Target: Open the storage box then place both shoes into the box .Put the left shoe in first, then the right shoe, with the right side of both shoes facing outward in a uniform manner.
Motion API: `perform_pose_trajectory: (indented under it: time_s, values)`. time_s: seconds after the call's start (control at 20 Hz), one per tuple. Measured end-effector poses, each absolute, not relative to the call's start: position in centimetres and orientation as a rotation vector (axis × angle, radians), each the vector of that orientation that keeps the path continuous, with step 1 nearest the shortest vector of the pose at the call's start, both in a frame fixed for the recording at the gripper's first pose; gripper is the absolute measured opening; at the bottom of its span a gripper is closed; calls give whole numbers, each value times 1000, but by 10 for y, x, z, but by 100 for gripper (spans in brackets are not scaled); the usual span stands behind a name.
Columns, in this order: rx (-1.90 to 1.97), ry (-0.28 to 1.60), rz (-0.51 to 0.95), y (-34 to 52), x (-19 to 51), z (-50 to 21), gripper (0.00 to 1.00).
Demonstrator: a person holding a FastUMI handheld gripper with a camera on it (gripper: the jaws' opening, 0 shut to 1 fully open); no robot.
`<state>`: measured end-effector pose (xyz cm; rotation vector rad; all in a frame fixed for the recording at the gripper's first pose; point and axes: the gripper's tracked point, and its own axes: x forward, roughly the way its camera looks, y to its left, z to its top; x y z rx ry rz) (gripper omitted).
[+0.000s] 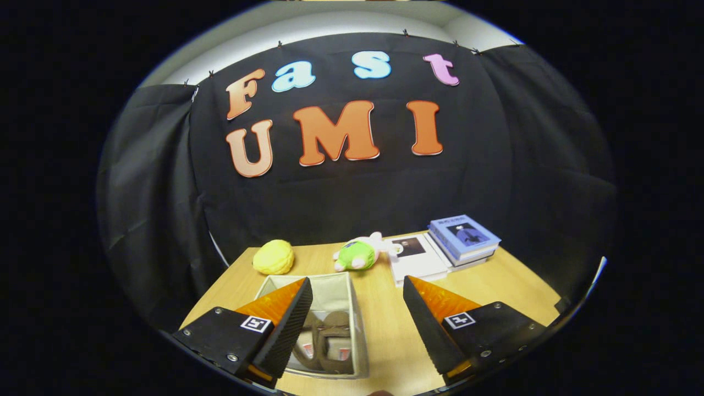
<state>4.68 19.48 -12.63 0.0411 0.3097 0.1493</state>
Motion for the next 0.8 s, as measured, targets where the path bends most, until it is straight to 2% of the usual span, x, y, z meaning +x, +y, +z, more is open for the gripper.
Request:
perform_pose_trajectory:
  time_s: [0.4,0.8]
  values:
    - [41,145,101,108,24,-60,99]
    - [88,73,14,33,11,-42,98]
